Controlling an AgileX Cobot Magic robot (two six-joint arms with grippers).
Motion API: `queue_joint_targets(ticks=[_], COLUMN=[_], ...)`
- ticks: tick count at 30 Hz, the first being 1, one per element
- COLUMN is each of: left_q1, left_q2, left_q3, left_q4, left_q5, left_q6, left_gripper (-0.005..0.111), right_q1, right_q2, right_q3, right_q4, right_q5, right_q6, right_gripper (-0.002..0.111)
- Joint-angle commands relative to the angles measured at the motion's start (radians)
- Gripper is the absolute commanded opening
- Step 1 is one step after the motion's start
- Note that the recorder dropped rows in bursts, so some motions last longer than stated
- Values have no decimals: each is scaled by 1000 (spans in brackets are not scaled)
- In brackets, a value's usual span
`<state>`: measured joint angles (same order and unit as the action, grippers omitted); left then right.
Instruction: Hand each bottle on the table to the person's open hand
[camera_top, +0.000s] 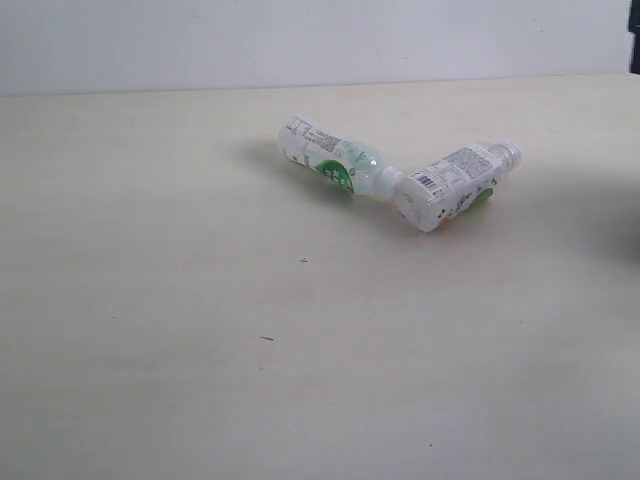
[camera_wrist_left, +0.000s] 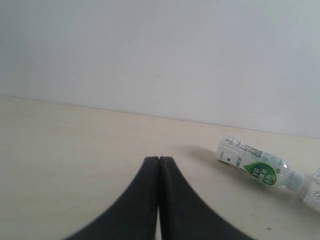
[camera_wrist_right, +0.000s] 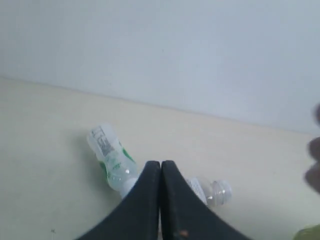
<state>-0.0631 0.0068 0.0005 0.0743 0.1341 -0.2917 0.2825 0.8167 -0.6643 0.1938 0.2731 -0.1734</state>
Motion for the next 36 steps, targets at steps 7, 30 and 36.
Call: queue_joint_targets(ticks=[7,30,36], left_q1=[-7,-7,-7], left_q2=[-7,-7,-7], left_q3=[0,0,0], left_q4=[5,5,5], left_q5=[1,1,1], left_q6=[0,0,0], left_gripper=[2,2,2], right_q1=[-3,32,32], right_q2=[-356,-736,-793], right_q3=[196,403,465], right_q4=[9,136,128], right_q5=[-91,0,-41], right_q6=[-41,-22,-48], right_gripper=[0,0,0])
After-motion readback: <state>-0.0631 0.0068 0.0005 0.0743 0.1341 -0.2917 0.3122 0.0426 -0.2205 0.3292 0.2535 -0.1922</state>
